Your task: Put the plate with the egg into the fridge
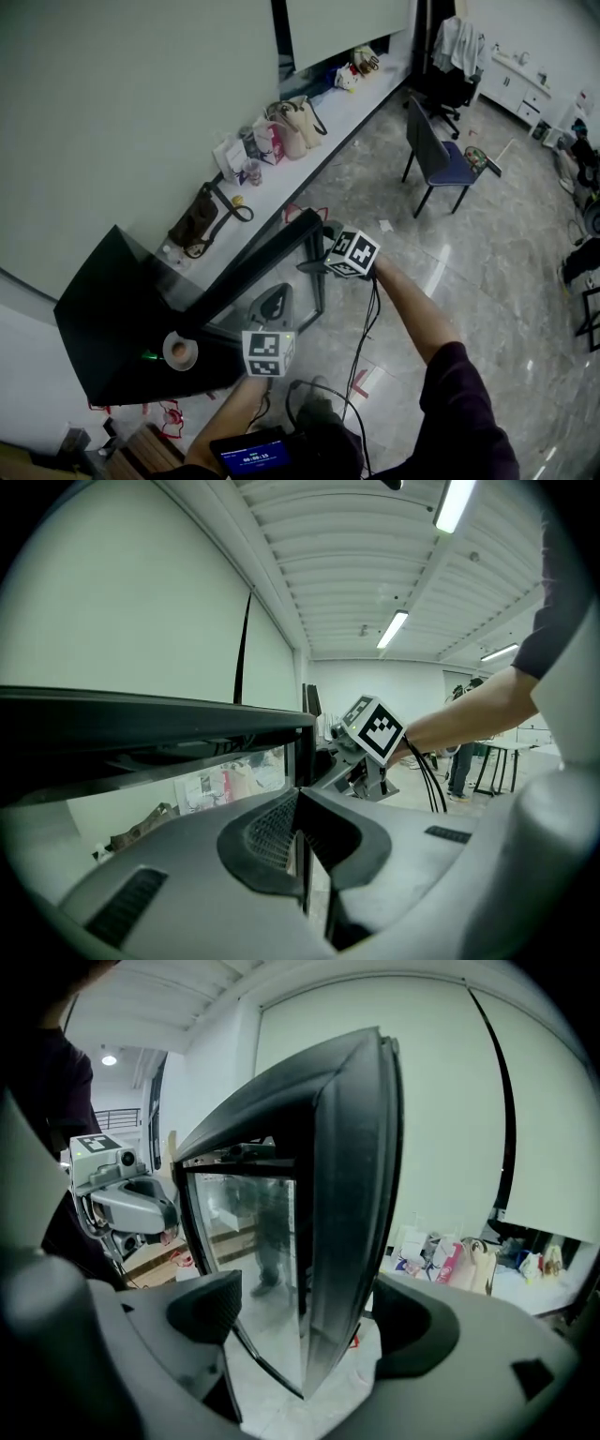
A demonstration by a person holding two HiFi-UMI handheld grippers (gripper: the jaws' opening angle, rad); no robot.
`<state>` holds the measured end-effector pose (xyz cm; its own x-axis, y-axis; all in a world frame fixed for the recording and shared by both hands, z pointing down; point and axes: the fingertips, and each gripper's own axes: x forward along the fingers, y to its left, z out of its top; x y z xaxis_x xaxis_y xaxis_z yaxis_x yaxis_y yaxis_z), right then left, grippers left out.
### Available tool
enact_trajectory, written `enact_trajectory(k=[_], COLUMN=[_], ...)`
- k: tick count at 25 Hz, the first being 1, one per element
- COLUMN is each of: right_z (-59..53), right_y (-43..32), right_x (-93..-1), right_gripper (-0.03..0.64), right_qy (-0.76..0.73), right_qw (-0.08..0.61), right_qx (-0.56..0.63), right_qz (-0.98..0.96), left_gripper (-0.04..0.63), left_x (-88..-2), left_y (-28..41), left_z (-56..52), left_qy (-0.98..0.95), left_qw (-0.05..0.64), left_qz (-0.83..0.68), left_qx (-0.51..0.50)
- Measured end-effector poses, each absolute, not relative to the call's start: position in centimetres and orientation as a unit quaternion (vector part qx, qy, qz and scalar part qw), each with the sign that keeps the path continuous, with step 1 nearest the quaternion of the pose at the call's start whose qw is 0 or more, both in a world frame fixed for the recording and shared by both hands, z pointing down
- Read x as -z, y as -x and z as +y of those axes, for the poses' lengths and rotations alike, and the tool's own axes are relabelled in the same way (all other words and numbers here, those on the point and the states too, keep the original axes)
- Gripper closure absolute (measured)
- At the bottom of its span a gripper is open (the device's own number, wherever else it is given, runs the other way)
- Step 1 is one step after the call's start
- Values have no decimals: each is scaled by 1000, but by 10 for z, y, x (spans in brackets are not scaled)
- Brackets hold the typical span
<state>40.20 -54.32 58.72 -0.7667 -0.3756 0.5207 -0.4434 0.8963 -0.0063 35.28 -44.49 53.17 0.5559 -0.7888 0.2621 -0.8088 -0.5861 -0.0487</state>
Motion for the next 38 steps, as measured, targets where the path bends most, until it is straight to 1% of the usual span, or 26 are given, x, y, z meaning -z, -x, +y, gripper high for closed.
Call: enact_trajectory(k=[7, 14, 17, 23, 31, 35, 38], right_z=[-485, -386, -344, -272, -190, -148, -112], right_y=[-434, -456, -453, -437, -404, -382, -356], right_x=[-583, -584, -578, -571, -562, -558, -558], right_gripper=[193, 193, 193, 166, 166, 166, 166], right_qy=[-299, -406, -446, -492, -478, -440, -393], right_qw=[264, 288, 283, 260, 215, 198, 193], right_qx=[-90, -120, -126, -150, -135, -119, -102], right_qz=[-912, -859, -840, -817, -841, -868, -893], left_gripper=[586, 586, 586, 586, 586, 586, 586], left_x=[-526, -522, -521, -521, -525, -522, -523], left_y=[-346, -326, -309, -284, -270, -265, -248], left_z=[-394, -311, -277, -220, -170, -149, -131], left_qy=[-901, -929, -935, -940, -934, -925, -913], left_qw=[36, 30, 34, 44, 50, 43, 41], left_qz=[-415, -351, -337, -321, -336, -361, -392], left_qx=[-123, -113, -108, -107, -113, -109, -108])
